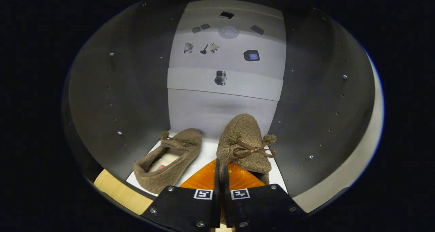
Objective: Open the shoe cabinet door, grab the shoes and put them into the shoe cabinet, then close the shoe cabinet door.
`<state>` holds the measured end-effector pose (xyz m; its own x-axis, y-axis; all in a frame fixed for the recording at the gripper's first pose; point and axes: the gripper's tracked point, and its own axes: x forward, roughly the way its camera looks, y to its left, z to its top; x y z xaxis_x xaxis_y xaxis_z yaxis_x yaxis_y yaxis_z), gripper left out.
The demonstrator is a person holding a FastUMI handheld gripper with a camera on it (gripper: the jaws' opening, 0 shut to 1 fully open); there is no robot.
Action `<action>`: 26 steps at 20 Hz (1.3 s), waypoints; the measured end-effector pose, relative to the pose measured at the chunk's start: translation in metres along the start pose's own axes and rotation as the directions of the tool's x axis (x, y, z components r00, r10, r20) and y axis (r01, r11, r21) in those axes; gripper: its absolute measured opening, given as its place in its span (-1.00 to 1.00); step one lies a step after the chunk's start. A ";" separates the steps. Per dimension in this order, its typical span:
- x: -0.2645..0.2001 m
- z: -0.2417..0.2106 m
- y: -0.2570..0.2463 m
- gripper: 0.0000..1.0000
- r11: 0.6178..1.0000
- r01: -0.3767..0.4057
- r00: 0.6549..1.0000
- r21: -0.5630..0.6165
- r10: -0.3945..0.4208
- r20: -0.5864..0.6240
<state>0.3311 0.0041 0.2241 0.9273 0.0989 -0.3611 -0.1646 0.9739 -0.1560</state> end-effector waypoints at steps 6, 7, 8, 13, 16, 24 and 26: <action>0.048 -0.018 0.002 -0.90 1.000 -0.005 0.997 0.027 0.007 -0.080; 0.052 -0.020 0.004 -0.89 0.999 -0.011 0.996 0.045 0.015 -0.088; 0.054 -0.022 0.005 -0.84 0.999 -0.011 0.995 0.052 0.016 -0.095; 0.053 -0.021 0.007 -0.58 0.998 0.001 0.995 0.063 0.006 -0.097; 0.036 -0.014 0.009 -0.56 0.997 -0.008 0.997 0.077 0.014 -0.078; -0.061 0.009 0.012 -0.55 0.999 0.023 0.999 0.034 -0.024 0.030; -0.092 0.013 0.015 -0.53 0.999 0.023 0.998 0.040 -0.026 0.060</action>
<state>0.2481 0.0127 0.2670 0.9498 0.0859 -0.3008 -0.1294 0.9833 -0.1278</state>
